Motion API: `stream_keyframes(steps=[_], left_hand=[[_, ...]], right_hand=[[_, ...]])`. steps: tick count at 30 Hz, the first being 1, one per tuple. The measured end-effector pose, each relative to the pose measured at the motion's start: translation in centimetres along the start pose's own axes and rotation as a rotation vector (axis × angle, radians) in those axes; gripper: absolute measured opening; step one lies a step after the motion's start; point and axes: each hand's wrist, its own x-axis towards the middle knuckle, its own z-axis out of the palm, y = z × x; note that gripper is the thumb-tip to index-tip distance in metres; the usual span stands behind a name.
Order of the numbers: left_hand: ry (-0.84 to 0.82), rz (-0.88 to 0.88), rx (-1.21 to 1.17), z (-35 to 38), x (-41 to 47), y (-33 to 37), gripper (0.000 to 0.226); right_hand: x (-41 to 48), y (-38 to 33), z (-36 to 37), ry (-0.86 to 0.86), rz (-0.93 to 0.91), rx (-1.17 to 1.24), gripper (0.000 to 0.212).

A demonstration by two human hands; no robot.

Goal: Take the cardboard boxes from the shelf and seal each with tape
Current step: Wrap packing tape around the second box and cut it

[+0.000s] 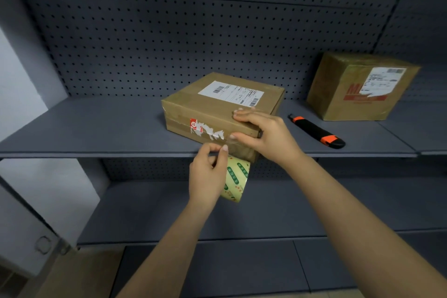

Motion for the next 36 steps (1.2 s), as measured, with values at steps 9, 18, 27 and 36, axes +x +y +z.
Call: stream_keyframes(steps=[9, 18, 27, 36], left_hand=[[-0.024, 0.019, -0.043, 3.9, -1.4, 0.6, 0.016], [0.007, 0.012, -0.066, 4.8, -1.1, 0.5, 0.017], [0.02, -0.009, -0.058, 5.3, -1.1, 0.4, 0.018], [0.019, -0.019, -0.061, 5.3, -1.0, 0.4, 0.018]], right_hand=[[-2.6, 0.9, -4.8, 0.132, 0.067, -0.099, 0.024], [-6.0, 6.4, -7.0, 0.089, 0.364, -0.469, 0.019], [-4.1, 11.2, -6.6, -0.073, 0.768, -0.69, 0.035], [-4.0, 8.5, -6.3, 0.163, 0.717, -0.498, 0.035]])
